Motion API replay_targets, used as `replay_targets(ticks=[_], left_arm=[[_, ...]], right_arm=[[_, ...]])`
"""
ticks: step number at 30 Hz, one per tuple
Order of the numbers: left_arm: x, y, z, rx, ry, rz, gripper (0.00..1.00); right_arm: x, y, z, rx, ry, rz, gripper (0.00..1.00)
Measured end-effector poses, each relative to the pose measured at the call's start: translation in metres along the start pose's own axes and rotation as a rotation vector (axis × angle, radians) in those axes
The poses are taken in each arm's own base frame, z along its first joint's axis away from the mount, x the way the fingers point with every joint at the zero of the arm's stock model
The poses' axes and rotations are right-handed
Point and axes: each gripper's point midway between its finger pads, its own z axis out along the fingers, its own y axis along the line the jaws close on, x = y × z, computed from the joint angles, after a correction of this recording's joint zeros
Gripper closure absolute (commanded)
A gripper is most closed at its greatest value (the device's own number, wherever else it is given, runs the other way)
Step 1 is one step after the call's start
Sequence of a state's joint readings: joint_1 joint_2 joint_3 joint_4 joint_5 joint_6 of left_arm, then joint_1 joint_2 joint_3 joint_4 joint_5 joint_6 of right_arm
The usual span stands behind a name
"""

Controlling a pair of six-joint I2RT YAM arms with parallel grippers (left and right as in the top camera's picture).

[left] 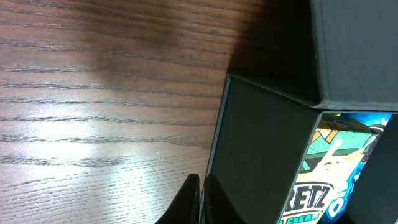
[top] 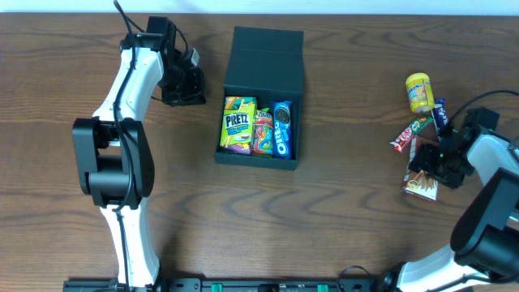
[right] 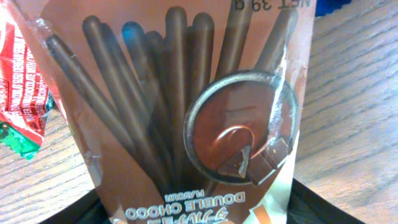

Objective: Pack container
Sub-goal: 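Grasp the brown Pocky box with the right gripper and lift, then lower the Pocky box into the box's left side and push down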

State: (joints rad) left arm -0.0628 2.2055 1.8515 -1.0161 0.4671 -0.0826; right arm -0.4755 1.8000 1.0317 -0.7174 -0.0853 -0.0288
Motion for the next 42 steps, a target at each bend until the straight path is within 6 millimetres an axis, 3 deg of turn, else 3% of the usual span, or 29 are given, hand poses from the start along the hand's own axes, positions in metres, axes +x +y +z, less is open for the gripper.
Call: replay_targets(ticks=[8,12,16,20,26,36,42], left_arm=[[0.0,0.0,0.0,-0.001,0.001,-0.001,0.94],[0.001,0.0,0.0,-0.001,0.003,-0.001,0.94],[0.003,0.0,0.0,-0.002,0.011,-0.005,0.94],[0.005,0.001,0.0,-0.004,0.022,-0.009,0.94],[0.011,0.007,0.0,-0.039,0.041,-0.019,0.94],[0.014,0.028,-0.003,-0.15,0.051,-0.016,0.94],[0.0,0.042,-0.019,-0.167,0.001,-0.023,0.94]], right_arm=[[0.004,0.015,-0.015,-0.079,0.063,0.029,0.49],[-0.013,0.026,-0.043,-0.1,0.059,0.017,0.49],[-0.039,0.054,-0.077,-0.113,0.003,-0.044,0.49],[-0.055,0.104,-0.1,-0.137,-0.059,-0.146,0.48],[-0.047,0.206,-0.116,-0.232,-0.127,-0.323,0.49],[0.013,0.366,-0.133,-0.452,-0.223,-0.491,0.53],[0.056,0.418,-0.12,-0.514,-0.175,-0.517,0.53]])
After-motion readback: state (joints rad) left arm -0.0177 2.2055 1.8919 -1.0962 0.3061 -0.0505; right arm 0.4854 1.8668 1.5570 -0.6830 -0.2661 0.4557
